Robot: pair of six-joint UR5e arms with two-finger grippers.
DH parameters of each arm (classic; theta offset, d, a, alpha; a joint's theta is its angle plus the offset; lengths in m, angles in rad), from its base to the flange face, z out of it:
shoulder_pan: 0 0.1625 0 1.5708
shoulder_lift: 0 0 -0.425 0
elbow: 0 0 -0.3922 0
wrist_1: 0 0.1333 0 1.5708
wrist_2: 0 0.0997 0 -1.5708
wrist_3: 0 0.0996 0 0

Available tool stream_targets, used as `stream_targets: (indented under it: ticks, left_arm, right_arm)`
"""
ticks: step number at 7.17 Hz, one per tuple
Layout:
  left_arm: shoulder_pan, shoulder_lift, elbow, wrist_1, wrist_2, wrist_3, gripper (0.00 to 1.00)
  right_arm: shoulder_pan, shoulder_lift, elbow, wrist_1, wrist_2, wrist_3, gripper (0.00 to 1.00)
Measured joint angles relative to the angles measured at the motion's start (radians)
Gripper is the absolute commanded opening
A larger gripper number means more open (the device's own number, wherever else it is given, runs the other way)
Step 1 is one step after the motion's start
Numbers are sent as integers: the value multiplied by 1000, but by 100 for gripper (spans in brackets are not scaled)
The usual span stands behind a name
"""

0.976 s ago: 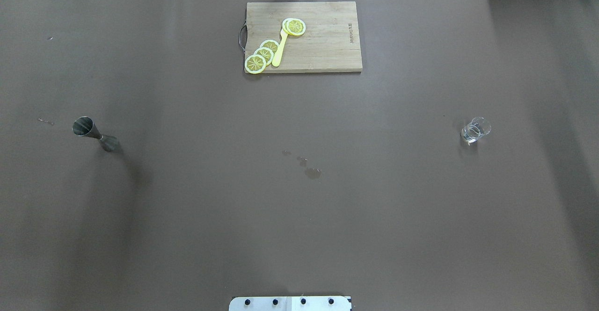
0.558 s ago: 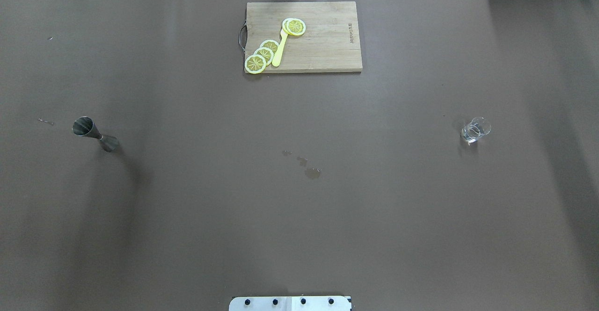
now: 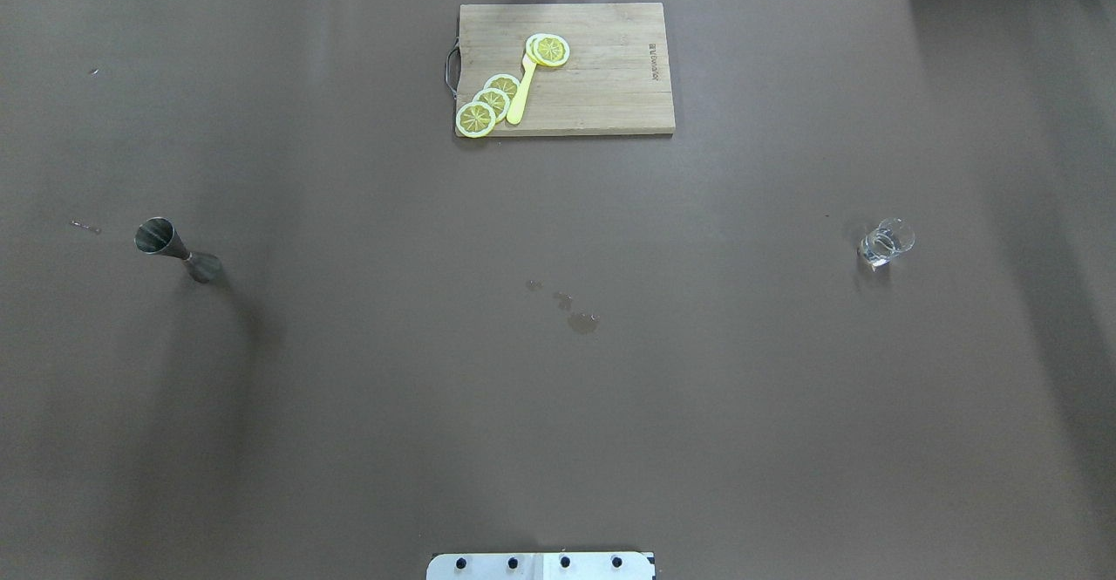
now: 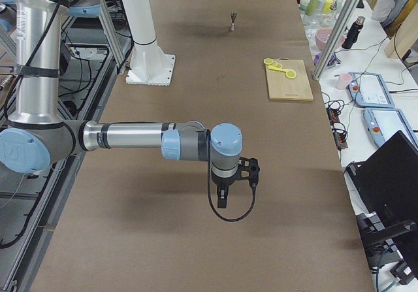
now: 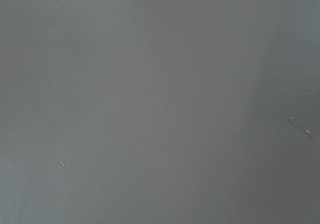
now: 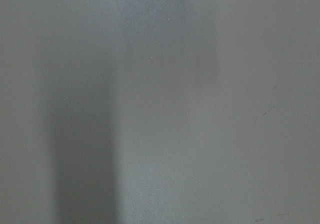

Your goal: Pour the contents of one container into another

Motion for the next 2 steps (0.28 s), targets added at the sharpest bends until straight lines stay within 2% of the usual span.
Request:
stream_targets:
  ticks: [2]
  left_arm:
    - [1, -4, -5, -1, 0, -1, 99]
  right_arm:
    - [2, 0, 0, 0, 2, -1, 100]
